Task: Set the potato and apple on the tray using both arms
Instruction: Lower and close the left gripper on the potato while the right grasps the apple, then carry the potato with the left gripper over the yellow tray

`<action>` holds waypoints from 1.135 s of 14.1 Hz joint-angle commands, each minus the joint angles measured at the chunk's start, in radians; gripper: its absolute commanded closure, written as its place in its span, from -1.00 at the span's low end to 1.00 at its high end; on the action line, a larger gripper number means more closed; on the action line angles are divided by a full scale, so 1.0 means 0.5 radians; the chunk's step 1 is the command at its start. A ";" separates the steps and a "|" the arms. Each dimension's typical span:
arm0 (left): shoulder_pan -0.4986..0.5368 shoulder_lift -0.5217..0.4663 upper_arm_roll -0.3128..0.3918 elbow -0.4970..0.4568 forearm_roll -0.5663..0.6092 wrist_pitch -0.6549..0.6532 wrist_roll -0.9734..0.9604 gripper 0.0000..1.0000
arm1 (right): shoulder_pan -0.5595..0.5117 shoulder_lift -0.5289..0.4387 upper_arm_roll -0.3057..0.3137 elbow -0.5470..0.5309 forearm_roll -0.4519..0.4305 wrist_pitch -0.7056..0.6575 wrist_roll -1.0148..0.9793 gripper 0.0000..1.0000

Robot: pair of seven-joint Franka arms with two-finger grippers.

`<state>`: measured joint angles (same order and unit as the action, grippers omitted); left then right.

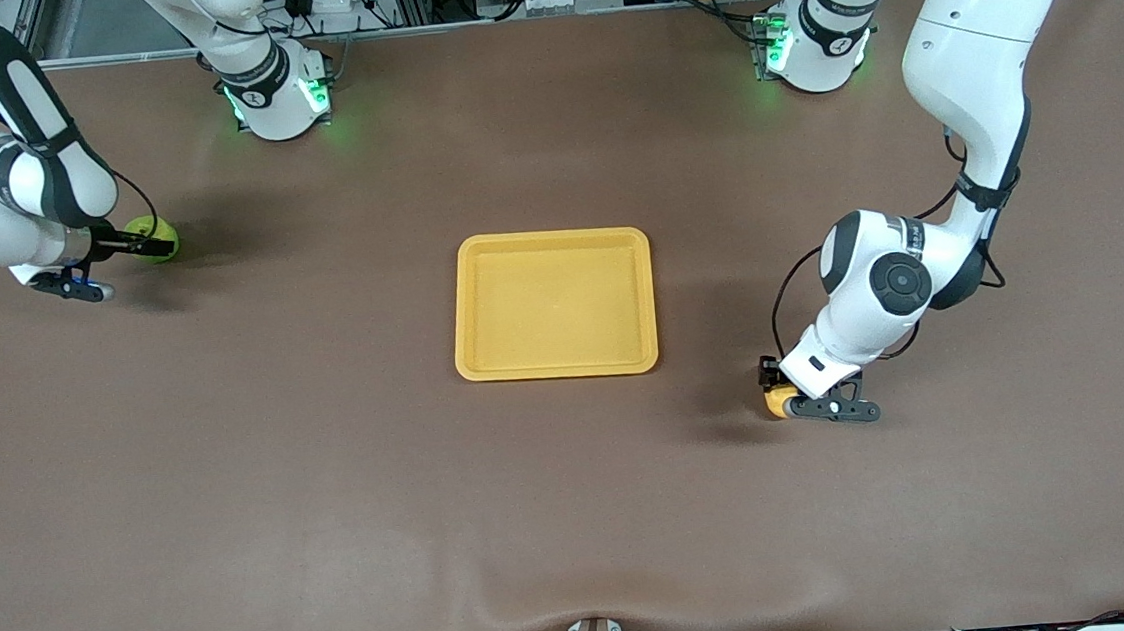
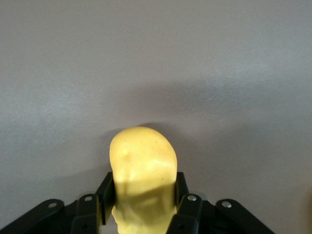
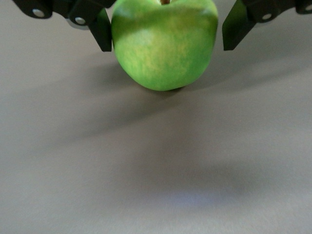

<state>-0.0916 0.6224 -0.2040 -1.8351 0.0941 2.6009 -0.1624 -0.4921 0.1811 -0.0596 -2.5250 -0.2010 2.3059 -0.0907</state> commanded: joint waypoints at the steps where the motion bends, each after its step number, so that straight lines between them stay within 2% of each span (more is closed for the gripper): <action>1: -0.025 -0.027 0.015 0.029 0.033 -0.072 -0.010 1.00 | -0.077 0.009 0.036 -0.040 -0.046 0.045 0.003 -0.94; 3: -0.029 -0.069 0.012 0.032 0.033 -0.142 -0.010 1.00 | -0.080 0.009 0.036 -0.040 -0.046 0.036 0.006 -0.10; 4: -0.032 -0.091 0.009 0.035 0.030 -0.185 -0.010 1.00 | -0.077 0.012 0.036 -0.037 -0.046 0.027 0.000 0.47; 5: -0.044 -0.116 0.003 0.035 0.030 -0.225 -0.013 1.00 | -0.080 0.018 0.039 -0.031 -0.046 0.006 -0.003 0.77; 8: -0.084 -0.168 0.000 0.065 0.030 -0.357 -0.025 1.00 | -0.068 0.018 0.043 0.021 -0.043 -0.110 0.000 0.94; 11: -0.166 -0.189 -0.006 0.123 0.027 -0.486 -0.132 1.00 | -0.031 0.015 0.049 0.110 -0.031 -0.335 0.009 0.95; 16: -0.341 -0.189 -0.006 0.191 0.027 -0.560 -0.252 1.00 | -0.013 0.015 0.055 0.160 -0.015 -0.378 0.009 0.95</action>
<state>-0.2311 0.5372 -0.2091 -1.7551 0.0946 2.3485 -0.2661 -0.5013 0.1927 -0.0420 -2.4597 -0.2012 2.1476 -0.0907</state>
